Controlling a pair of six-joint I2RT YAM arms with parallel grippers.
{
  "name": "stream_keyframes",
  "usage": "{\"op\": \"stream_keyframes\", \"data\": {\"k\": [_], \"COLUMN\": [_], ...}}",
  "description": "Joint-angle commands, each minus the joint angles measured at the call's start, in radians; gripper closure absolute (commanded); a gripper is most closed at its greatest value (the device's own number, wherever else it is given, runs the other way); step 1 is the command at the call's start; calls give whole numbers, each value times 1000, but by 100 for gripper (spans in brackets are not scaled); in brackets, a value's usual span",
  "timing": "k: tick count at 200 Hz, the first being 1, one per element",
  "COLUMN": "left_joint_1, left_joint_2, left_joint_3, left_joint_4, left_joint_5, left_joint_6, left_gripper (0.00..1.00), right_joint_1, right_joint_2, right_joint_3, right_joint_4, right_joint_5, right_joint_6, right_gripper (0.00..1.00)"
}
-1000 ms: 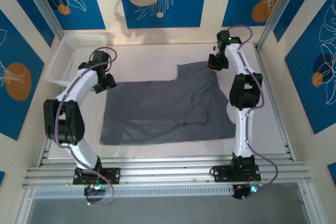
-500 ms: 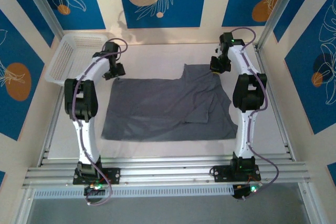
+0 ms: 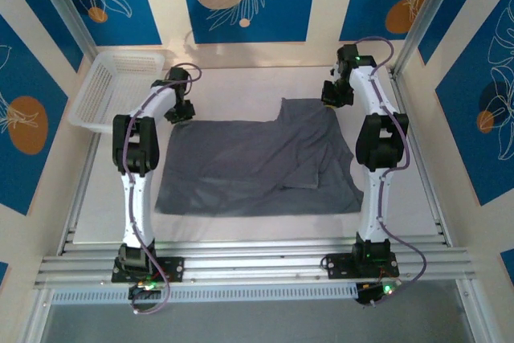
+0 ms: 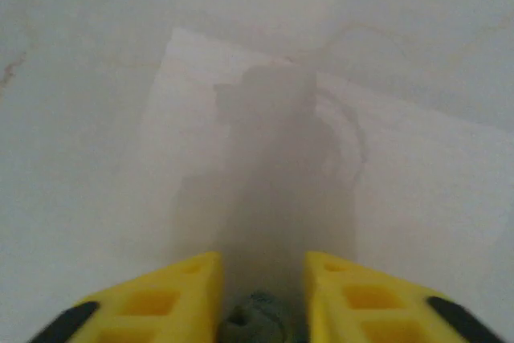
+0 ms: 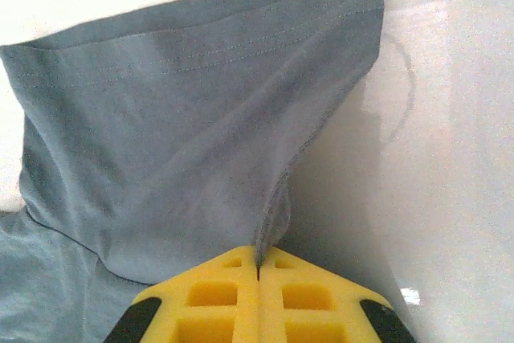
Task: Fold the inside-out t-shirt
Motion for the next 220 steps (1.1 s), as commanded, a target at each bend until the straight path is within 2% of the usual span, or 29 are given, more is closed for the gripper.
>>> {"op": "stream_keyframes", "data": {"k": [1, 18, 51, 75, 127, 154, 174, 204, 220], "left_joint_1": [-1, 6, 33, 48, 58, 60, 71, 84, 84], "left_joint_2": [22, 18, -29, -52, -57, -147, -262, -420, -462], "left_joint_3": [28, 46, 50, 43, 47, -28, -159, -384, -476], "left_joint_4": [-48, -65, -92, -99, -130, -143, -113, -48, -39], "left_joint_5": [-10, -24, -34, -1, 57, 40, 39, 88, 118], "left_joint_6": [5, 1, -4, 16, 38, 63, 62, 53, 54], "left_gripper": [83, 100, 100, 100, 100, 100, 100, 100, 100], "right_joint_1": [2, -3, -44, -65, -58, -62, -68, -100, -112], "right_joint_2": [38, 41, 25, 6, 1, -57, -147, -331, -377], "right_joint_3": [38, 39, 2, -27, -4, -14, -129, -479, -602], "right_joint_4": [-33, -36, -37, -21, -28, -38, -3, 157, 205], "right_joint_5": [-15, 3, 31, 40, -81, -91, -82, -97, -125], "right_joint_6": [23, 31, 29, 8, 35, 34, 44, 89, 99], "right_gripper": [100, 100, 100, 100, 100, 100, 100, 100, 99]}}
